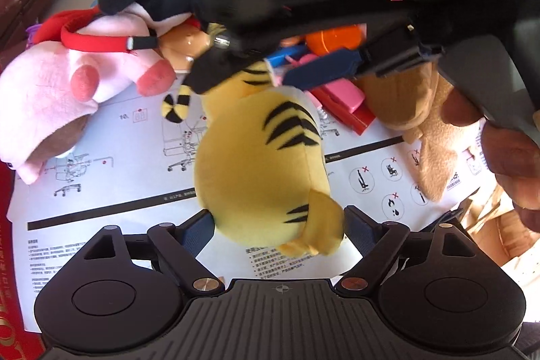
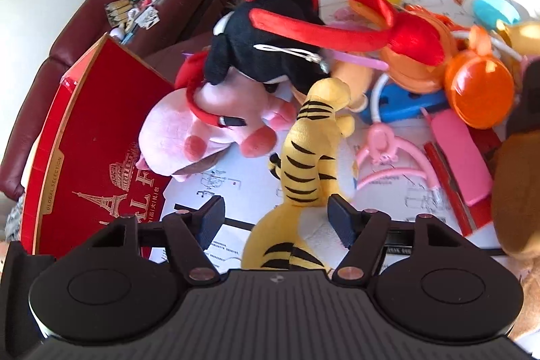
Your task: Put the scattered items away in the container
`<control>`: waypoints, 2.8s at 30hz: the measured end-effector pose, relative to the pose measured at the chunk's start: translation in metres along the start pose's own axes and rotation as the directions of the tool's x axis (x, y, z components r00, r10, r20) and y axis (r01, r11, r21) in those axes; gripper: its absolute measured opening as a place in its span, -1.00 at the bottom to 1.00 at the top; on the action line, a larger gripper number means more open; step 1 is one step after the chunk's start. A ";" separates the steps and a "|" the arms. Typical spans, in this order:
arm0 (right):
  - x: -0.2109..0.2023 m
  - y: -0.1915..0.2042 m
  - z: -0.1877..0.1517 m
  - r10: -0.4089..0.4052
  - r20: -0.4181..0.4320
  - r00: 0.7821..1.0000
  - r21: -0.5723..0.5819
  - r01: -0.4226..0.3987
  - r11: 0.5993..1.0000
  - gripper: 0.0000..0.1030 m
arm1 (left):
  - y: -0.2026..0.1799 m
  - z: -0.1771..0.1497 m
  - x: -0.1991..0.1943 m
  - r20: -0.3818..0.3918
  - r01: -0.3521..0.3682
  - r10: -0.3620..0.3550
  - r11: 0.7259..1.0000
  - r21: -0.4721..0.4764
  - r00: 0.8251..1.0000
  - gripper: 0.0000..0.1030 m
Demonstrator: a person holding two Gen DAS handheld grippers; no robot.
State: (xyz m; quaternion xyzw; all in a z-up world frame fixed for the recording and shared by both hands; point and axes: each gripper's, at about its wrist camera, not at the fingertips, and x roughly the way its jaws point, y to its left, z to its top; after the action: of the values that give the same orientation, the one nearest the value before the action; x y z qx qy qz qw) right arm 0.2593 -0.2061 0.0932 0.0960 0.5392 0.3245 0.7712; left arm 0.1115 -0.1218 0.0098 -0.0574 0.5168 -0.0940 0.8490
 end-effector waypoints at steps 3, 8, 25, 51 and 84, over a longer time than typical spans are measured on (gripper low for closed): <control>-0.002 0.003 0.004 0.025 0.007 1.000 -0.003 -0.025 1.000 0.41 | -0.005 0.000 0.004 -0.021 0.057 -0.058 0.998 -0.017 0.998 0.70; -0.003 0.003 0.004 0.145 -0.039 0.989 0.049 -0.143 0.989 0.09 | -0.036 0.004 -0.006 0.062 0.061 -0.070 0.990 0.127 0.996 0.61; -0.044 -0.073 0.003 -0.023 0.085 0.996 0.208 0.005 0.978 0.13 | 0.029 0.072 -0.002 0.137 -0.181 0.164 0.976 0.120 0.977 0.60; -0.048 -0.099 -0.047 0.002 -0.035 0.999 0.354 0.010 0.935 0.47 | 0.023 0.033 0.031 -0.026 -0.095 0.100 0.982 0.162 0.995 -0.80; -0.014 -0.082 -0.029 -0.211 0.028 0.977 0.184 0.202 0.962 0.77 | 0.025 0.012 0.036 -0.009 -0.032 0.033 0.992 0.126 0.999 -0.35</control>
State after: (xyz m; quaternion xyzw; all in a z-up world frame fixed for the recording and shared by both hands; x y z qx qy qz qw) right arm 0.2633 -0.2835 0.0514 0.1160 0.5552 0.1899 0.8014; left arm 0.1413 -0.1051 -0.0211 0.0051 0.5154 -0.1130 0.8495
